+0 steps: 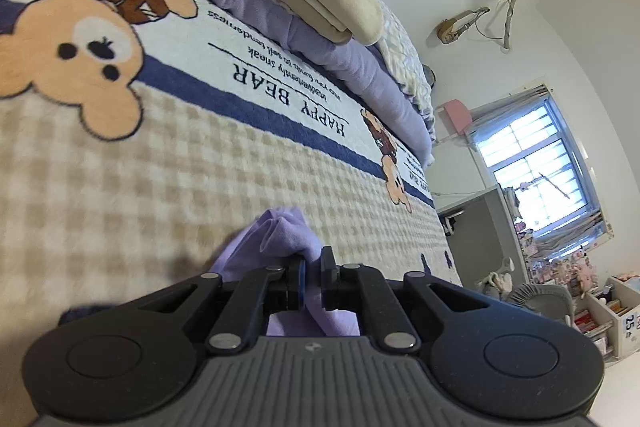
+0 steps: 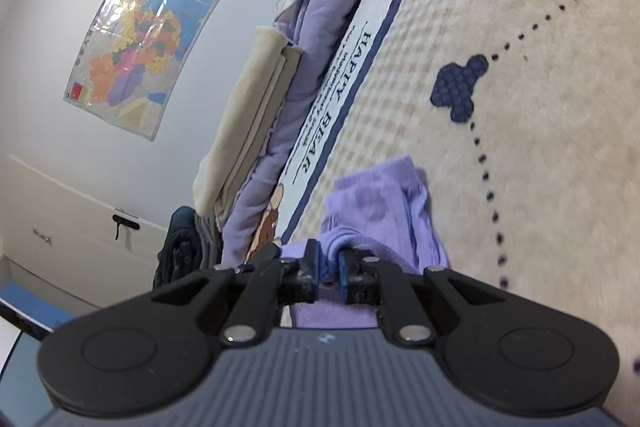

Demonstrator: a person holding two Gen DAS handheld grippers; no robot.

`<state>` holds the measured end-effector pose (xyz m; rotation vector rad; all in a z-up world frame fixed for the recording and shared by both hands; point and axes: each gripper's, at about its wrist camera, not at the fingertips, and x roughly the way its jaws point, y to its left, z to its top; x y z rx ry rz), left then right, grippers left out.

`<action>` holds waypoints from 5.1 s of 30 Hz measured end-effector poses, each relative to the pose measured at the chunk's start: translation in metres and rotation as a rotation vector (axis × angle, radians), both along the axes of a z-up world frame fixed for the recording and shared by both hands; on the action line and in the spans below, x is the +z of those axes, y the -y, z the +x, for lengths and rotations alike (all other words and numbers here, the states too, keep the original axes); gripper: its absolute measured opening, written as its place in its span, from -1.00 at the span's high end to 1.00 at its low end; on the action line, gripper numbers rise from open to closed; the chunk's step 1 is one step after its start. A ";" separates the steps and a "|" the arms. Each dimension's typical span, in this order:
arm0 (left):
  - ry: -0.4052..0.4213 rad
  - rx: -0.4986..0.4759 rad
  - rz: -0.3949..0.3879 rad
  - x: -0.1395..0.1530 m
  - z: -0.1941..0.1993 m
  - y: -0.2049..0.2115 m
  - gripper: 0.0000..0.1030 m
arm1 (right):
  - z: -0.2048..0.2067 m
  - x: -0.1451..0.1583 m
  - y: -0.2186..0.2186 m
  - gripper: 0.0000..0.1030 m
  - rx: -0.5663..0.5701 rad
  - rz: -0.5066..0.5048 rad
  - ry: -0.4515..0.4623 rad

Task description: Fold clothes

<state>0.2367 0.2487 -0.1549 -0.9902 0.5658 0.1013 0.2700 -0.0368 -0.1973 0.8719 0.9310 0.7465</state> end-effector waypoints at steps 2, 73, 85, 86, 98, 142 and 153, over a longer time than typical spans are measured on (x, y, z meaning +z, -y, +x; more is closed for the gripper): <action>-0.001 -0.003 0.010 0.000 0.009 0.000 0.90 | 0.008 -0.001 -0.002 0.79 -0.008 -0.001 0.001; -0.065 -0.355 0.453 -0.003 0.003 0.018 0.55 | 0.000 0.018 -0.024 0.60 0.202 -0.565 0.404; -0.045 -0.556 0.594 -0.006 -0.047 0.049 0.55 | -0.065 0.025 -0.073 0.60 0.447 -0.604 0.552; -0.044 -0.555 0.588 -0.010 -0.049 0.046 0.55 | -0.067 0.022 -0.071 0.61 0.451 -0.612 0.548; -0.048 -0.560 0.553 -0.013 -0.049 0.033 0.55 | -0.062 0.011 -0.033 0.62 0.413 -0.636 0.462; -0.472 -0.393 0.674 0.053 -0.087 0.115 -0.94 | -0.112 0.063 -0.033 -0.42 0.266 -0.892 0.267; -0.524 -0.381 0.687 0.059 -0.086 0.129 -0.98 | -0.117 0.070 -0.025 -0.54 0.203 -0.955 0.248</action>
